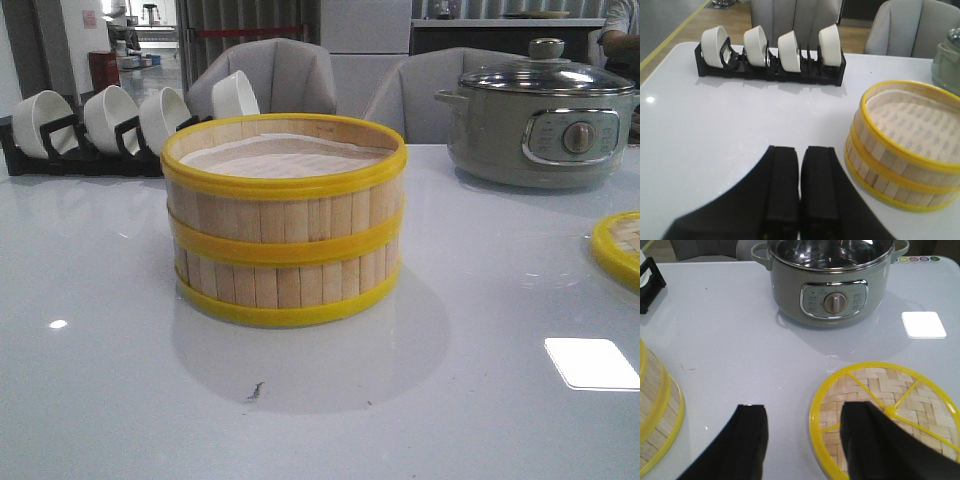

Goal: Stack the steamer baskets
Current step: 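Move the right gripper above the yellow-framed bamboo lid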

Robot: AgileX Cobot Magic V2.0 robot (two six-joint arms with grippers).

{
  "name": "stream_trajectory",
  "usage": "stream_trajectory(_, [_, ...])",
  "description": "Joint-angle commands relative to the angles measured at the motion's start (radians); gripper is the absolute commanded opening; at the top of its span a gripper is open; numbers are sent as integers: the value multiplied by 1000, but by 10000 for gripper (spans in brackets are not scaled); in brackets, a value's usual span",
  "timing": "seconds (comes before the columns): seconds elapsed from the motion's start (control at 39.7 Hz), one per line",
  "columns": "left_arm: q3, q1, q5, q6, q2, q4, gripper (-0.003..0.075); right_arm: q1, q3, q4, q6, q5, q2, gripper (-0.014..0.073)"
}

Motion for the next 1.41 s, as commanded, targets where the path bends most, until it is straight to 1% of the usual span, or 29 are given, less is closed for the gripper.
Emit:
stream_trajectory(0.0, [39,1,-113,-11,-41,-11,95,1,-36,-8,-5,-78,-8,445])
stream_trajectory(0.15, [100,1,-174,-11,-55,-11,95,1,-36,-8,-5,-79,-8,445])
stream_trajectory(0.35, [141,1,-348,-11,-53,-4,95,1,-36,-8,-5,-79,-8,445])
stream_trajectory(0.43, [150,1,-385,-11,-51,4,95,1,-36,-8,-5,-79,-8,445])
stream_trajectory(0.66, [152,1,-357,-11,-42,4,95,1,-36,-8,-5,-79,-8,445])
stream_trajectory(1.16, [152,1,-355,-11,-42,9,95,1,-36,-8,-5,-82,-8,440])
stream_trajectory(1.21, [152,1,-355,-11,-42,9,95,1,-36,-8,-5,-78,-8,402])
stream_trajectory(1.39, [152,1,-355,-11,-42,9,95,1,-36,-8,-5,-55,-5,141])
